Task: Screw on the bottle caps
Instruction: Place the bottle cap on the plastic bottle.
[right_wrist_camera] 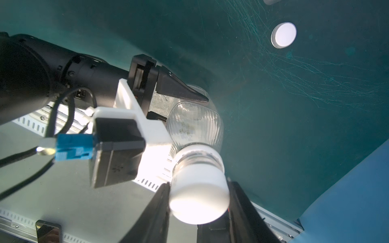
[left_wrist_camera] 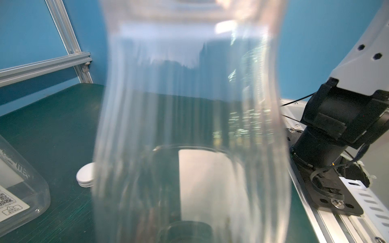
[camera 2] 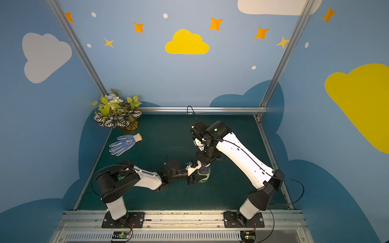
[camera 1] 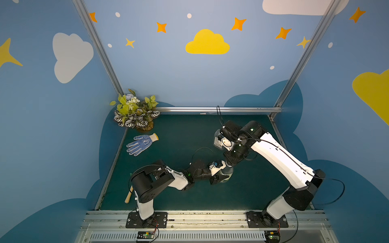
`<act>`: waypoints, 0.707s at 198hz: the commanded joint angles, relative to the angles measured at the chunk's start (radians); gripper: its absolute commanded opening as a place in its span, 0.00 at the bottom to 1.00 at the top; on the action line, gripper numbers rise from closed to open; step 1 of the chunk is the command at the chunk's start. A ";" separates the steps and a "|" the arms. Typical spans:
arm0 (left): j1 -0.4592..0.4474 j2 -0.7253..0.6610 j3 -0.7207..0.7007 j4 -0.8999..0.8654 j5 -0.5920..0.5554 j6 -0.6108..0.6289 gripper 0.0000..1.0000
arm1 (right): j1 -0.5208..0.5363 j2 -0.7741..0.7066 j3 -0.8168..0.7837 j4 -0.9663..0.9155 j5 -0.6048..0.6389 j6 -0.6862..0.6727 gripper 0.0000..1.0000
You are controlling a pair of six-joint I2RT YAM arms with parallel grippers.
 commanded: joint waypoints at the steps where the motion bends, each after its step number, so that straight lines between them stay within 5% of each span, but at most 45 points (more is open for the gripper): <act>1: 0.009 0.002 0.007 0.078 -0.007 -0.005 0.51 | -0.004 0.009 0.011 -0.049 0.039 0.010 0.45; 76: 0.010 0.002 0.008 0.078 -0.007 -0.006 0.51 | 0.003 0.017 0.014 -0.044 0.033 0.013 0.48; 140: 0.009 0.011 0.008 0.075 -0.018 0.003 0.51 | 0.002 0.022 0.050 -0.061 0.037 0.010 0.37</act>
